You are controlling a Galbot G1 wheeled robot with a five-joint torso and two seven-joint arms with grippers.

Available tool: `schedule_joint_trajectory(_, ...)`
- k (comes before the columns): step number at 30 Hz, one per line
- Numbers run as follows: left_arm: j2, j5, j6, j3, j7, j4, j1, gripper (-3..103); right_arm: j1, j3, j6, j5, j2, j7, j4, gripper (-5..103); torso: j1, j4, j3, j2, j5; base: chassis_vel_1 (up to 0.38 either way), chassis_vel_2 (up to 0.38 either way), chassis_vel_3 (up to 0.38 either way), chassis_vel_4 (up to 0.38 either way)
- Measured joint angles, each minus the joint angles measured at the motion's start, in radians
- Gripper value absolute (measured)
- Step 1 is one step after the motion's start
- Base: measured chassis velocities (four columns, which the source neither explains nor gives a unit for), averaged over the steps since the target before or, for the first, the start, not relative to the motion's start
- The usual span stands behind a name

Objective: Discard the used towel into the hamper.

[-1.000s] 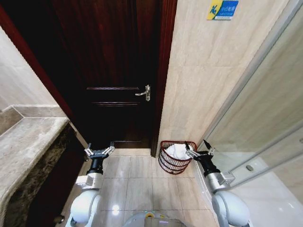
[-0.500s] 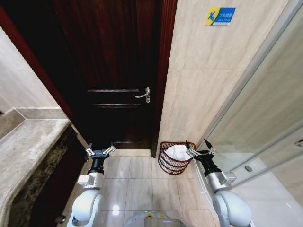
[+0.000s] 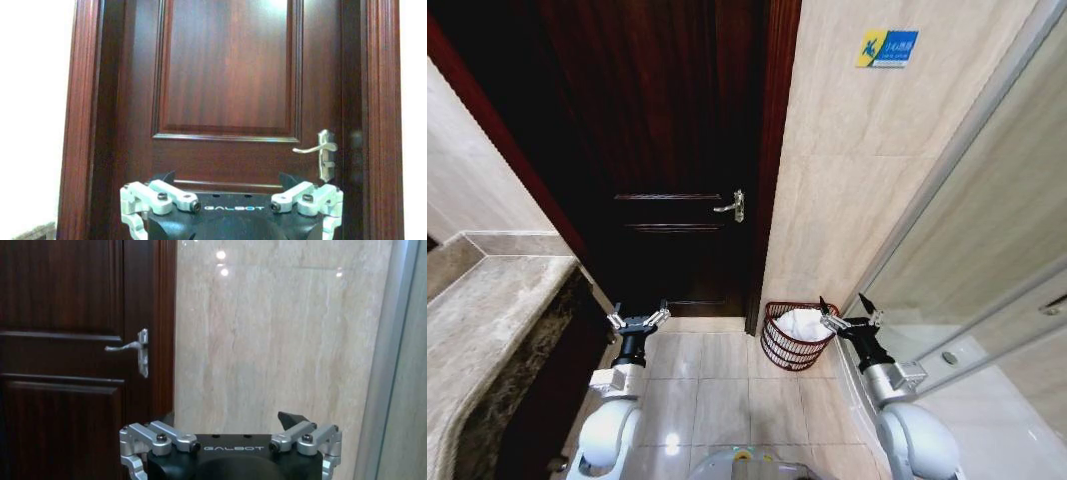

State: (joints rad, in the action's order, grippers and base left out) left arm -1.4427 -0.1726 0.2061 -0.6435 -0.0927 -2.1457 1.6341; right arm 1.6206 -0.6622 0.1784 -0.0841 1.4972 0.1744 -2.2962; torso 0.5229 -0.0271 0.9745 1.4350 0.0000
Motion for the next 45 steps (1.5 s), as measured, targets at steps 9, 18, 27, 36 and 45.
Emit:
schedule_joint_trajectory(9,0.003,0.011,-0.028,0.001,-0.036,-0.005,-0.004,100,-0.001,0.009,0.004,0.009,0.006,-0.012,0.006,100,-0.001,0.0000,-0.001,-0.001,0.0000,0.000,0.000,0.000,0.000)
schedule_joint_trajectory(18,0.003,0.013,-0.032,0.001,-0.038,-0.007,-0.003,100,-0.002,0.010,0.004,0.011,0.006,-0.015,0.006,100,-0.003,0.0000,-0.004,-0.007,0.0000,0.000,0.000,0.000,0.000)
schedule_joint_trajectory(27,0.003,0.013,-0.033,0.001,-0.038,-0.007,-0.003,100,-0.003,0.010,0.003,0.011,0.006,-0.016,0.006,100,-0.004,0.0000,-0.005,-0.011,0.0000,0.024,-0.017,-0.016,0.020)
schedule_joint_trajectory(36,0.003,0.014,-0.033,0.001,-0.038,-0.008,-0.002,100,-0.002,0.010,0.003,0.011,0.006,-0.016,0.006,100,-0.006,0.0000,-0.007,-0.012,-0.0002,0.151,-0.148,-0.158,0.140)
schedule_joint_trajectory(45,0.003,0.014,-0.033,0.001,-0.037,-0.008,-0.002,100,-0.002,0.010,0.003,0.011,0.006,-0.017,0.006,100,-0.007,0.0001,-0.007,-0.014,0.0000,0.188,-0.127,-0.122,0.181)
